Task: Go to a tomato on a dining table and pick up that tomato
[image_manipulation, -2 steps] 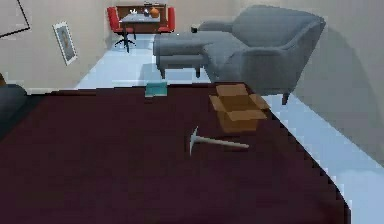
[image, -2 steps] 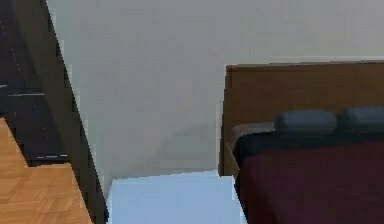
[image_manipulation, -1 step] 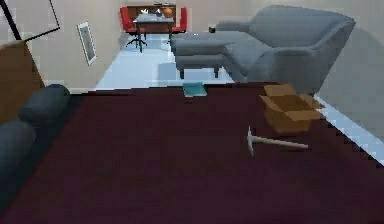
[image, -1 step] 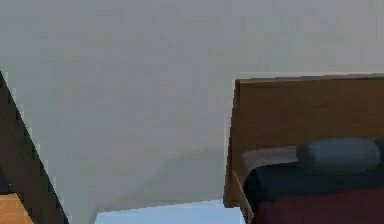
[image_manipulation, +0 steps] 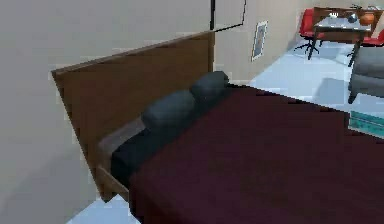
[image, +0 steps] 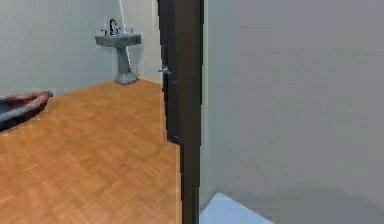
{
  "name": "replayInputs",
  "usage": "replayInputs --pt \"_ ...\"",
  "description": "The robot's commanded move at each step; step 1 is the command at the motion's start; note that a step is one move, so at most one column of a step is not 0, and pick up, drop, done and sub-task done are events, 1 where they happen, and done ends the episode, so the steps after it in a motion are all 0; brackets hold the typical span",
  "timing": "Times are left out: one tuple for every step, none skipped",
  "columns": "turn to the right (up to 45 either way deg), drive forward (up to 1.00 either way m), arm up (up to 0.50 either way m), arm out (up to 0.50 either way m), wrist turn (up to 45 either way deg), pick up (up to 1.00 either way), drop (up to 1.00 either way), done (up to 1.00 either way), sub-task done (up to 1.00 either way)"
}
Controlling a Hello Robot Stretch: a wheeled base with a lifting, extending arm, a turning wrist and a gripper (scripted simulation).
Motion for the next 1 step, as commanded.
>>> replayInputs --pt "-30.0 0.0 0.0 0.0 0.0 0.0 0.0 0.0 0.0"
